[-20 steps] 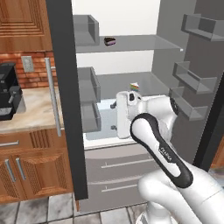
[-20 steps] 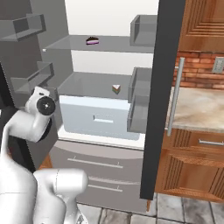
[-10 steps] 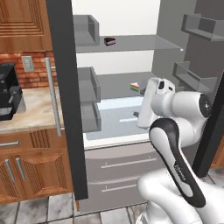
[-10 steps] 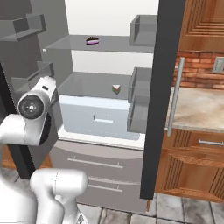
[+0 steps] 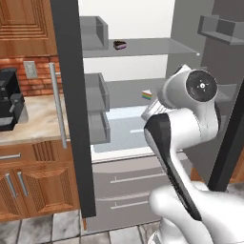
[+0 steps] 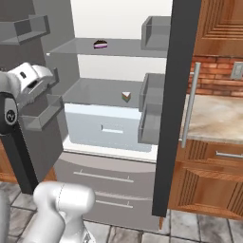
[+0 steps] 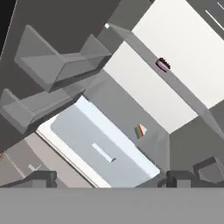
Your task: Take the cakes from the fridge and place them on the empty tray on the dining counter.
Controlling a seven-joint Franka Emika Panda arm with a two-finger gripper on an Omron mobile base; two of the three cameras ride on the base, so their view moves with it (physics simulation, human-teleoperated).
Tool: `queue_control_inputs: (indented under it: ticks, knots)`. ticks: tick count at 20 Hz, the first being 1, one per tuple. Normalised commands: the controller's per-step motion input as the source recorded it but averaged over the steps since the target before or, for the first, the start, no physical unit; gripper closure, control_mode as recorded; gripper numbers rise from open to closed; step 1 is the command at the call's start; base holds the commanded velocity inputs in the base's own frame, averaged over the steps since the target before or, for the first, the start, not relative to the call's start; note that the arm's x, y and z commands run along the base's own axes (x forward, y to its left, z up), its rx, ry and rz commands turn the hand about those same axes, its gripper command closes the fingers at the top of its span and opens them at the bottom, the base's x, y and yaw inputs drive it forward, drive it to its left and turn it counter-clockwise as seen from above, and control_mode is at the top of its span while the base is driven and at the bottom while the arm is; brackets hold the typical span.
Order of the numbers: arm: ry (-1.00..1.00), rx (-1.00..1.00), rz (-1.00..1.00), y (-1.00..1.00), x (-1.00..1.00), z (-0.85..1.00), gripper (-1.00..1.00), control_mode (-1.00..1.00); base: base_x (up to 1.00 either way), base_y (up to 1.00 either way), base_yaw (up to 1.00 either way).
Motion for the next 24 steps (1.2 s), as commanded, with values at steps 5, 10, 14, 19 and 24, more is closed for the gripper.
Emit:
queue_control_inputs:
  ticks: [5,10,14,19,24]
  knots:
    - [-0.04,0.33,-0.59,-0.16,-0.71,-0.08,-1.0,-1.0,0.0,0.0,0.0]
    - [-0.04,0.48,-0.23,-0.57,-0.53,0.0,-1.0,-1.0,0.0,0.0,0.0]
    - [0.0,0.41,0.09,-0.43,-0.01,0.15,-1.0,-1.0,0.0,0.0,0.0]
    - [0.02,0.27,0.27,-0.23,0.0,-0.01,-1.0,-1.0,0.0,0.0,0.0]
    - [0.07,0.01,0.24,0.0,0.03,-0.1,-1.0,-1.0,0.0,0.0,0.0]
